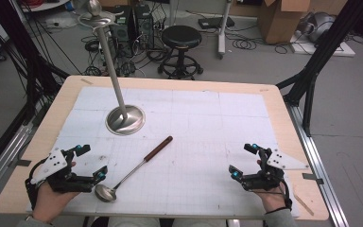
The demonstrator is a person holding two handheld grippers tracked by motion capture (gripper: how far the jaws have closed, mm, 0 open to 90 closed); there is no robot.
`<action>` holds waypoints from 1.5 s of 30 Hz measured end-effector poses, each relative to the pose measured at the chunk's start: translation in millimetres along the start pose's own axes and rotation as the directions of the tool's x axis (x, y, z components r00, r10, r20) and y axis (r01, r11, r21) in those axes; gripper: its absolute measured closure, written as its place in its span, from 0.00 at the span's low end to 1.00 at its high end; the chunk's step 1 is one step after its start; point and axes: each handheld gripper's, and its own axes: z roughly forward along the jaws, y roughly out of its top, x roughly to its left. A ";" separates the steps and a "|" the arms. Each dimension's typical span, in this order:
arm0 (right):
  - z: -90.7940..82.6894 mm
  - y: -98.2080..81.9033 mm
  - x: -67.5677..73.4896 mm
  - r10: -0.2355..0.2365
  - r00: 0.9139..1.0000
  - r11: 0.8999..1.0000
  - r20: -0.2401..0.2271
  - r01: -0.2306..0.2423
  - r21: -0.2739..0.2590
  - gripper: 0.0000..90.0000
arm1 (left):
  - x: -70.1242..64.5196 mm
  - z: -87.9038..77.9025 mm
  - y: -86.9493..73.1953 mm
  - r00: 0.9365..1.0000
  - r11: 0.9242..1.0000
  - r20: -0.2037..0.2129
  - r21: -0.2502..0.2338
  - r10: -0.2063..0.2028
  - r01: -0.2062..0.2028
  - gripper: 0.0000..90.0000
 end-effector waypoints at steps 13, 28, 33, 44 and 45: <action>0.5 -0.9 -0.4 0.002 1.000 1.000 -0.003 -0.002 0.009 0.00 | -1.1 -0.5 3.1 0.999 0.999 0.014 -0.017 0.035 -0.035 0.07; 1.8 -1.7 -0.6 0.000 1.000 1.000 -0.002 0.000 0.022 0.00 | -8.4 1.7 9.1 0.995 0.991 0.038 0.084 0.096 -0.099 0.99; 2.7 -1.9 -0.1 0.003 1.000 1.000 -0.004 -0.003 0.026 0.00 | -9.6 14.2 12.1 0.993 0.988 0.072 0.121 0.091 -0.100 0.99; 4.1 -2.8 -1.0 0.000 1.000 0.999 -0.006 0.001 0.036 0.00 | -15.1 37.9 29.0 0.991 0.982 0.075 0.145 0.109 -0.119 1.00; 3.9 -2.7 -1.0 -0.001 1.000 0.999 -0.004 0.001 0.036 0.00 | -13.1 41.7 30.5 0.992 0.981 0.092 0.171 0.081 -0.096 1.00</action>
